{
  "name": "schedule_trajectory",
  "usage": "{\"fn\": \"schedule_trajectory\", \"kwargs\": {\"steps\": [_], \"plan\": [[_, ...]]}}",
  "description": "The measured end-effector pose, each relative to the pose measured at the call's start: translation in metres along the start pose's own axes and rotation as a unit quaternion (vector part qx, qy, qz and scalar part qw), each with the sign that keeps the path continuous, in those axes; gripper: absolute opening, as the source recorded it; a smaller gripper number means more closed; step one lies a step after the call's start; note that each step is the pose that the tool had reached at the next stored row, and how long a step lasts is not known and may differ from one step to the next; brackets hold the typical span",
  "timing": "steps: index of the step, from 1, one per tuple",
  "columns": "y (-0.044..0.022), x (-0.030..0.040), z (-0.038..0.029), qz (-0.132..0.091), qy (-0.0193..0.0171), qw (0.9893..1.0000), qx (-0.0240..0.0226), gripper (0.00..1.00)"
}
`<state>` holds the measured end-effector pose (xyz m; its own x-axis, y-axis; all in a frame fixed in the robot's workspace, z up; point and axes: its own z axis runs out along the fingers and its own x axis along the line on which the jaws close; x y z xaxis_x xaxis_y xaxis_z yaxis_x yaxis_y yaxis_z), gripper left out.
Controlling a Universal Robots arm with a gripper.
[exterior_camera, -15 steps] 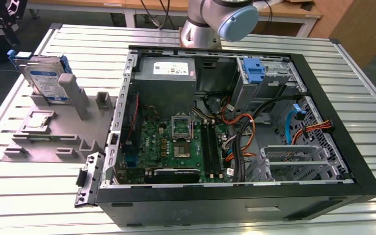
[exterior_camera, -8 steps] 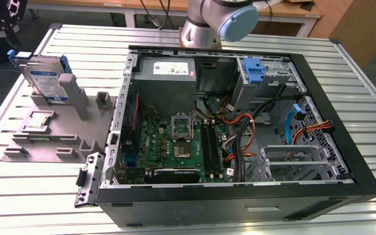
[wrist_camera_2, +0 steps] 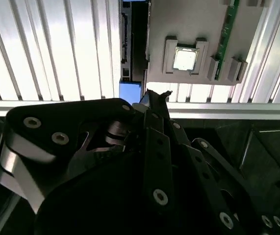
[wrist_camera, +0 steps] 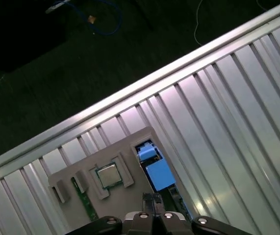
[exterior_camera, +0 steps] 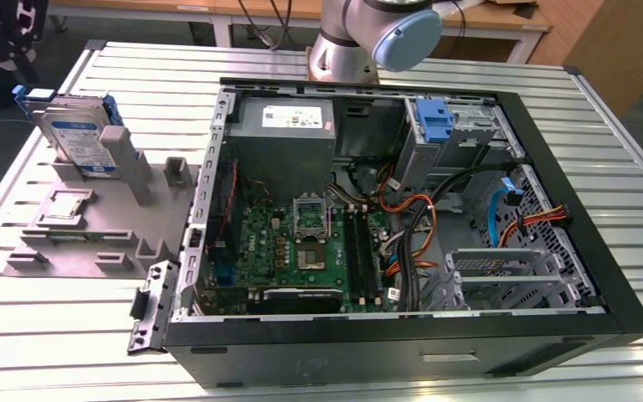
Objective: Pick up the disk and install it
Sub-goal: 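Pick up the disk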
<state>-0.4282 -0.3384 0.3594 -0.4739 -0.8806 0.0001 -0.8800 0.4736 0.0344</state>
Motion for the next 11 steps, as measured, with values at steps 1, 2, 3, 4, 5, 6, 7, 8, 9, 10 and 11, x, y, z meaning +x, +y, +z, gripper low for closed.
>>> {"fn": "schedule_trajectory", "kwargs": {"steps": [1,2,3,4,5,6,7,8,9,10,11], "plan": [[0.0000,0.0000,0.0008,-0.008,0.0003,1.0000,0.0000,0.10],[-0.0001,0.0000,0.0016,-0.016,0.0006,0.9999,0.0000,0.10],[-0.0001,0.0000,0.0022,-0.023,0.0008,0.9997,-0.0001,0.10],[-0.0001,0.0000,0.0028,-0.029,0.0010,0.9996,0.0000,0.10],[-0.0001,0.0000,0.0033,-0.035,0.0012,0.9994,0.0000,0.11],[-0.0001,0.0000,0.0037,-0.040,0.0014,0.9992,-0.0001,0.11],[-0.0001,0.0000,0.0041,-0.044,0.0016,0.9990,0.0000,0.16],[-0.0001,0.0000,0.0044,-0.050,0.0017,0.9988,0.0000,0.23],[-0.0001,0.0000,0.0048,-0.056,0.0020,0.9984,0.0000,0.23],[-0.0001,0.0000,0.0053,-0.065,0.0022,0.9979,0.0000,0.29],[-0.0002,0.0000,0.0058,-0.074,0.0025,0.9973,0.0000,0.29]]}}
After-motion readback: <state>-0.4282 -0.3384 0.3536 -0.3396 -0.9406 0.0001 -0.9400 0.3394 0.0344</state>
